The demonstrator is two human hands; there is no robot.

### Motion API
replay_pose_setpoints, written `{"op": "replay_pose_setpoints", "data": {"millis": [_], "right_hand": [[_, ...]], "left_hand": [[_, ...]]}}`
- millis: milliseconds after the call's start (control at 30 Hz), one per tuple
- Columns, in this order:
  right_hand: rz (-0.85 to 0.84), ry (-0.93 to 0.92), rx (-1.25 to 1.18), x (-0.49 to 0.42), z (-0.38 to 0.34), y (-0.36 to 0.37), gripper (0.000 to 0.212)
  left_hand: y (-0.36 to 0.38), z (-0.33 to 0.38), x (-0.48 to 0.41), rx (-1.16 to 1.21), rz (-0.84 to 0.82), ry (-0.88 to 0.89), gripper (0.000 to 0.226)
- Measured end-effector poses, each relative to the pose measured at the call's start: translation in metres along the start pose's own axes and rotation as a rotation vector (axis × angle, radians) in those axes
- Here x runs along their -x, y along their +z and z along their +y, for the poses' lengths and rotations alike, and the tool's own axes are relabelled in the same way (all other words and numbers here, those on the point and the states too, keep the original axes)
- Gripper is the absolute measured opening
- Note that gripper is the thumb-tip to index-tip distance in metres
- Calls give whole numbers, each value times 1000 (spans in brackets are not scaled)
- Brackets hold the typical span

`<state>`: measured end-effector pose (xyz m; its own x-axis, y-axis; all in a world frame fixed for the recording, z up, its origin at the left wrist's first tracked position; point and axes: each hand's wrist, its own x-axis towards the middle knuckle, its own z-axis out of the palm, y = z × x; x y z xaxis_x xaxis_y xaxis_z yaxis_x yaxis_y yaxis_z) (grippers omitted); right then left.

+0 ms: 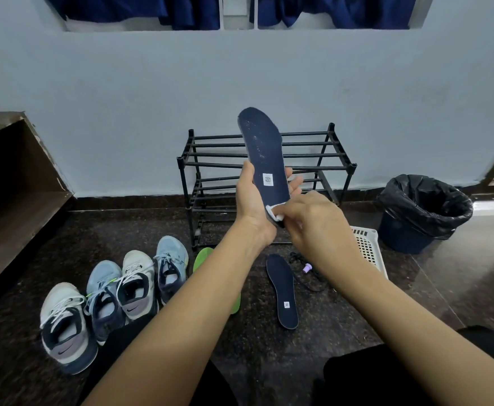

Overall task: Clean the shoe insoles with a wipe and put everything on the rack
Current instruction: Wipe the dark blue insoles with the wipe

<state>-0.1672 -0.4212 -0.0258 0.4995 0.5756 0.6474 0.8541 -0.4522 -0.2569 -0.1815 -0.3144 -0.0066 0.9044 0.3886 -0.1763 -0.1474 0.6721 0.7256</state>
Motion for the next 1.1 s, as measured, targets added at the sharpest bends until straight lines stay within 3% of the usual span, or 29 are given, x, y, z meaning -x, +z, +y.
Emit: {"op": "replay_pose_setpoints", "data": {"millis": [333, 567, 767, 967, 1100], "right_hand": [[201, -28, 264, -14, 16, 0, 18], [128, 64, 90, -14, 6, -1, 22], [10, 142, -188, 1, -9, -6, 24], [47, -46, -48, 1, -4, 6, 25], [138, -30, 10, -10, 1, 4, 31]], "left_hand": [[9, -15, 11, -51, -67, -119, 60], [8, -7, 10, -45, -79, -130, 62], [-3, 5, 4, 20, -16, -40, 59], [-7, -3, 6, -20, -6, -68, 64], [-2, -12, 12, -59, -34, -146, 64]]}}
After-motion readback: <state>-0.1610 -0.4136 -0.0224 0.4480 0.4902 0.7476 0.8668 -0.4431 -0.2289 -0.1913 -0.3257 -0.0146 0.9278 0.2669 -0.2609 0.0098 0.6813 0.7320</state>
